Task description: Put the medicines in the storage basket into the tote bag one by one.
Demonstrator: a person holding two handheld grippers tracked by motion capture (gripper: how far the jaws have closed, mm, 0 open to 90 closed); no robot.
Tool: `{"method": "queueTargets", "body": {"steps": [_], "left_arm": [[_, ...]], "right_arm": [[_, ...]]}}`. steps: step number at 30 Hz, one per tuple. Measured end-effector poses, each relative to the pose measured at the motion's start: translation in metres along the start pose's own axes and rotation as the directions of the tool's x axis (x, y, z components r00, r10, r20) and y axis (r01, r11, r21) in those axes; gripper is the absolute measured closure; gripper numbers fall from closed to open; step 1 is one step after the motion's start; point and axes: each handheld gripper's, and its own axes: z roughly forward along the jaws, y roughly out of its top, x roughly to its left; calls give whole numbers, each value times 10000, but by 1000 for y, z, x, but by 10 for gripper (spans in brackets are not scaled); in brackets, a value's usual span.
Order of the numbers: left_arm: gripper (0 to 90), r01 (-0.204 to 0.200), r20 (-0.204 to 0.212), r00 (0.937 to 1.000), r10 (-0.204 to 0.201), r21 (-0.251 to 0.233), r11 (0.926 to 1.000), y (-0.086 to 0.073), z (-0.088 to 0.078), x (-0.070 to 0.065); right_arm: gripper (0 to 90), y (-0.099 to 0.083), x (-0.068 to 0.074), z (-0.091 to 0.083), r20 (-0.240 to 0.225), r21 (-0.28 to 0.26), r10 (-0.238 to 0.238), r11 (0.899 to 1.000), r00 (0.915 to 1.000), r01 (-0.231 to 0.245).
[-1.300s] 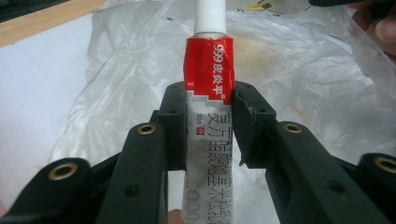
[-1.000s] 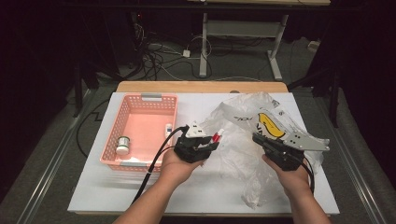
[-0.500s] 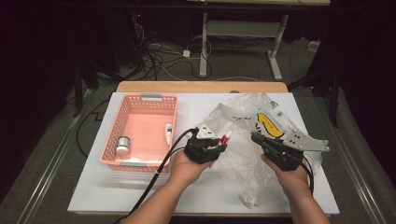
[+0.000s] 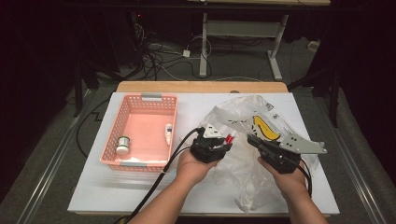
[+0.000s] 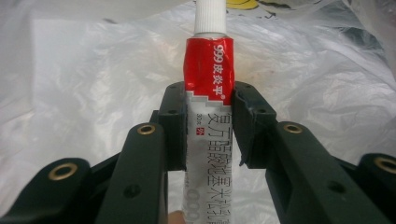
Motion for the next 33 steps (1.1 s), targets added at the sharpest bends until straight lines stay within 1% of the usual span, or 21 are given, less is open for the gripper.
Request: {"method": "queueTargets", "body": {"steps": [4,5,6,7,12,16,17,18,19,20,22,25,26,28,29,30,32,33], "left_arm": [[665,-193,62,9998,192,182,9996,2,15,-6],[665,-193,62,9998,192,182,9996,2,15,-6],[665,-260,61,9996,258,333,9991,4,23,-10],[665,-295,86,9995,292,407,9987,4,27,-11],[664,-280,-22,9996,282,581,9979,4,45,-12],[664,-212,-241,9995,225,526,9984,6,55,-9],[664,-278,-365,9989,300,571,9980,7,57,-7],[664,-267,-352,9990,288,571,9980,8,60,-6],[664,-107,-258,9996,121,526,9986,8,63,-7],[664,-226,-249,9994,242,647,9976,9,65,-6],[664,-276,-383,9988,302,685,9973,10,69,-5],[664,-231,-434,9987,256,566,9981,12,73,-6],[664,-183,-486,9986,207,509,9985,13,77,-5],[663,-177,-463,9987,198,464,9988,13,80,-4],[663,-226,-454,9987,247,454,9987,13,84,-4],[662,-158,-530,9984,177,362,9992,13,86,-5],[661,-215,-563,9981,239,427,9989,13,88,-5],[660,-53,-593,9982,74,353,9994,12,93,-6]], "right_arm": [[900,0,0,0,-35,11,44,10000,10000,-44],[900,0,0,0,-31,-10,51,10000,10000,-51],[900,0,0,1,-30,-44,57,10000,10000,-58],[900,0,-1,1,-36,-80,51,10000,10000,-52],[900,3,-1,-1,-60,-226,57,9997,10000,-59],[900,4,-3,-3,-130,-339,247,9991,9996,-252],[900,4,-3,-3,-141,-368,253,9990,9996,-258],[900,4,-4,-4,-133,-371,270,9989,9995,-275],[900,4,-4,-4,-125,-381,264,9989,9996,-269],[900,4,-5,-4,-112,-388,294,9988,9995,-298],[900,4,-5,-4,-123,-403,295,9987,9995,-299],[900,4,-7,-4,-107,-398,313,9987,9995,-317],[900,4,-7,-4,-97,-398,375,9985,9992,-379],[900,4,-8,-5,-70,-405,375,9985,9993,-377],[900,4,-9,-5,-59,-406,395,9984,9992,-397],[900,3,-9,-5,-58,-422,384,9984,9992,-386],[900,4,-9,-6,-37,-433,448,9980,9990,-450],[900,4,-10,-6,-27,-451,489,9978,9988,-490]]}}
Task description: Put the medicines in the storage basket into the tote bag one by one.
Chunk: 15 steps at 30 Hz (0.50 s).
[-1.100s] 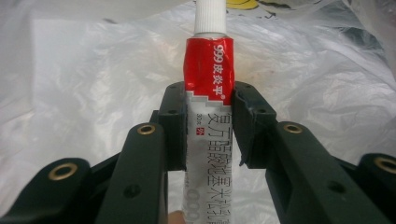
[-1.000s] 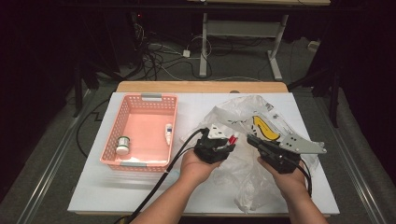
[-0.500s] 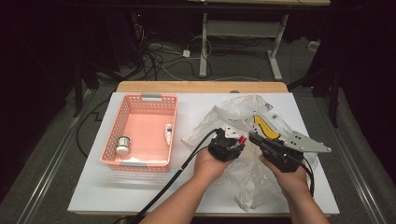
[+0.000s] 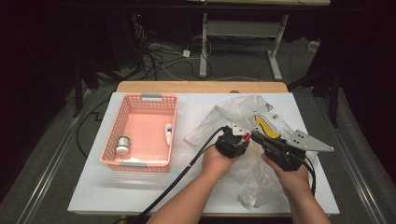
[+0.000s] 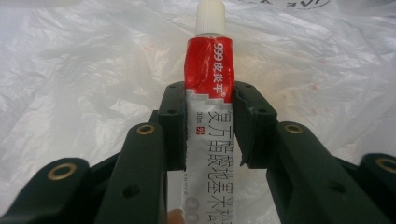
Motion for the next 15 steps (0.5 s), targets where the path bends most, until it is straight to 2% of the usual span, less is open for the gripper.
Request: {"method": "queueTargets", "body": {"steps": [4,7,8,12,15], "left_arm": [[657,-39,-6,10000,39,207,9998,-2,7,1],[654,-81,-171,9998,86,324,9994,-4,10,1],[647,-46,6,10000,46,302,9995,-4,10,1],[533,-217,99,9997,214,241,9995,-2,3,0],[470,-319,622,9976,302,270,9991,-5,-3,-3]], "right_arm": [[900,0,-1,0,-16,0,-59,10000,10000,59],[900,-1,-2,0,0,18,-2,10000,10000,2],[900,-1,-2,0,-1,7,19,10000,10000,-19],[900,-2,-3,0,33,46,39,10000,10000,-39],[900,-2,-3,-1,61,90,-23,10000,10000,22]]}}
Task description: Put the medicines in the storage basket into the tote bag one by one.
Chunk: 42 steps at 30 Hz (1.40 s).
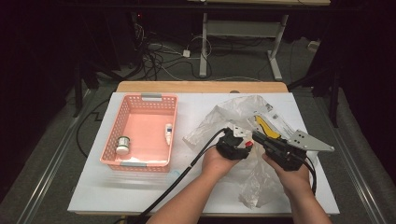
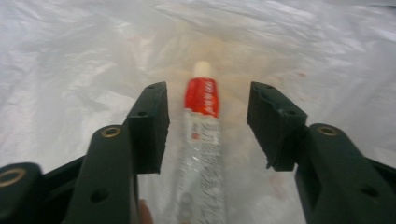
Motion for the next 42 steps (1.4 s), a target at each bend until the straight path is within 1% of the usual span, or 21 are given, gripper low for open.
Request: {"method": "queueTargets", "body": {"steps": [1,2,4,8,9,11,13,16,17,21,22,23,26,27,32,33,35,37,38,39,42], "left_arm": [[449,-14,-9,10000,14,-44,10000,-1,-3,-1],[445,-60,290,9996,63,-91,9999,-3,-5,-2],[414,-159,396,9991,170,-292,9994,-7,-11,-4],[363,-39,672,9977,75,-542,9985,-13,-20,-3],[363,-122,810,9966,175,-652,9978,-18,-29,-4],[356,-172,834,9962,231,-707,9973,-22,-33,-4],[314,-177,1070,9939,257,-745,9971,-30,-46,-7],[245,-188,1145,9931,260,-635,9978,-36,-53,-8],[227,-139,1201,9925,216,-642,9978,-41,-60,-8],[155,-261,1095,9934,328,-621,9977,-52,-74,-10],[154,-261,1095,9934,328,-621,9977,-52,-74,-10],[154,-242,1077,9937,316,-698,9973,-59,-83,-10],[139,-246,1054,9939,333,-822,9963,-64,-91,-9],[139,-222,1066,9938,327,-977,9950,-68,-98,-9],[69,-310,1163,9923,429,-1029,9942,-70,-113,-12],[33,-310,1163,9923,429,-1029,9942,-70,-113,-12],[0,-415,1047,9930,542,-1200,9919,-71,-120,-14],[0,-161,963,9949,307,-1493,9887,-74,-124,-12],[0,-161,963,9949,307,-1493,9887,-74,-124,-12],[0,10,1049,9944,137,-1387,9903,-76,-125,-9],[0,61,1089,9940,87,-1347,9909,-77,-126,-9]], "right_arm": [[900,0,0,0,16,4,-34,10000,10000,34],[900,0,0,-1,26,-1,-50,10000,10000,50],[900,0,1,-1,28,-53,-91,9999,10000,92],[900,0,1,0,32,42,-11,10000,10000,11],[900,-1,1,0,12,85,-24,10000,10000,24],[900,-1,1,0,12,92,-62,9999,10000,62],[900,0,2,-1,4,71,-58,10000,10000,58],[900,0,2,-1,5,43,-69,10000,10000,69],[900,0,2,-2,6,52,-86,9999,10000,86],[900,0,3,-2,21,55,-83,10000,10000,83],[900,0,3,-2,21,55,-83,10000,10000,83],[900,0,3,-3,49,60,-79,10000,10000,79],[900,0,2,-3,48,54,-43,10000,10000,42],[900,-1,2,-3,83,96,0,10000,10000,-1],[900,-2,2,-4,141,139,-26,9999,9999,24],[900,-2,2,-4,148,142,-36,9999,9999,34],[900,-3,2,-4,156,179,-24,9998,9999,21],[900,-3,2,-4,199,195,19,9998,9998,-23],[900,-3,1,-4,200,196,15,9998,9998,-18],[900,-4,1,-4,209,208,2,9998,9998,-6],[900,-4,0,-5,255,207,42,9998,9997,-47]]}}
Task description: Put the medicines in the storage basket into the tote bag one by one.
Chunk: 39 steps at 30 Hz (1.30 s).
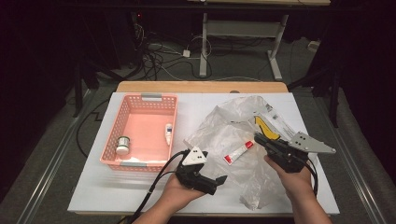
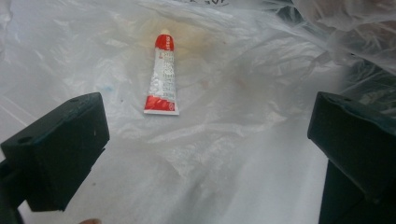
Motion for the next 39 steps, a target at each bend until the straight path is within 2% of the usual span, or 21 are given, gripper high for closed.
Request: {"method": "queueTargets", "body": {"steps": [2,9,10,12,13,14,15,16,19,21,23,25,26,28,29,30,31,34,36,37,39], "left_arm": [[0,153,69,9999,-152,-23,9999,0,-7,-1],[0,54,-161,9999,-59,-259,9997,-1,-30,0],[0,-83,-334,9994,82,-55,10000,-4,-37,2],[0,-57,-420,9991,58,35,10000,-6,-40,3],[0,67,-400,9992,-65,52,10000,-8,-44,6],[0,371,-457,9983,-373,-56,9993,-14,-53,13],[0,371,-457,9983,-373,-56,9993,-14,-53,13],[0,554,-619,9964,-574,-334,9979,-18,-62,18],[0,753,-844,9932,-801,-589,9954,-19,-72,24],[0,827,-889,9921,-881,-632,9946,-18,-75,26],[0,761,-1279,9883,-831,-586,9954,-18,-81,29],[0,734,-1330,9879,-794,-493,9961,-18,-82,31],[0,754,-1530,9850,-797,-338,9966,-18,-86,36],[0,788,-1722,9815,-835,-337,9963,-18,-90,40],[0,788,-1722,9815,-835,-337,9963,-18,-90,40],[0,826,-1931,9773,-874,-332,9960,-19,-94,44],[0,826,-1931,9773,-874,-332,9960,-19,-94,44],[0,988,-2193,9701,-1035,-326,9946,-22,-101,52],[0,1200,-2561,9586,-1246,-336,9922,-25,-110,61],[0,1200,-2561,9586,-1246,-336,9922,-25,-110,61],[0,1319,-2775,9509,-1371,-371,9906,-27,-116,67]], "right_arm": [[900,0,-1,-1,15,-30,16,10000,10000,-16],[900,0,-2,-1,27,43,-25,10000,10000,25],[900,0,-3,0,54,32,-20,10000,10000,20],[900,-1,-4,0,66,38,-25,10000,10000,25],[900,-1,-4,0,101,49,-49,10000,9999,48],[900,-1,-4,0,118,49,-40,10000,9999,39],[900,-1,-4,0,115,73,-10,10000,9999,9],[900,-1,-4,0,116,52,-4,10000,9999,4],[900,-1,-4,0,123,72,-35,10000,9999,34],[900,-1,-4,0,126,58,-61,10000,9999,60],[900,0,-3,-1,96,52,-59,10000,9999,58],[900,0,-3,-1,81,36,-89,10000,9999,89],[900,0,-3,-2,86,41,-90,10000,9999,89],[900,0,-3,-2,96,7,-35,10000,9999,35],[900,0,-3,-2,96,7,-35,10000,9999,35],[900,1,-3,-2,102,-17,-21,10000,9999,21],[900,1,-3,-2,90,-13,-38,10000,10000,38],[900,0,-3,-2,74,9,-34,10000,10000,34],[900,0,-3,-1,58,45,-49,10000,10000,48],[900,0,-3,-1,58,45,-49,10000,10000,48],[900,-1,-3,-1,48,74,-46,10000,10000,46]]}}
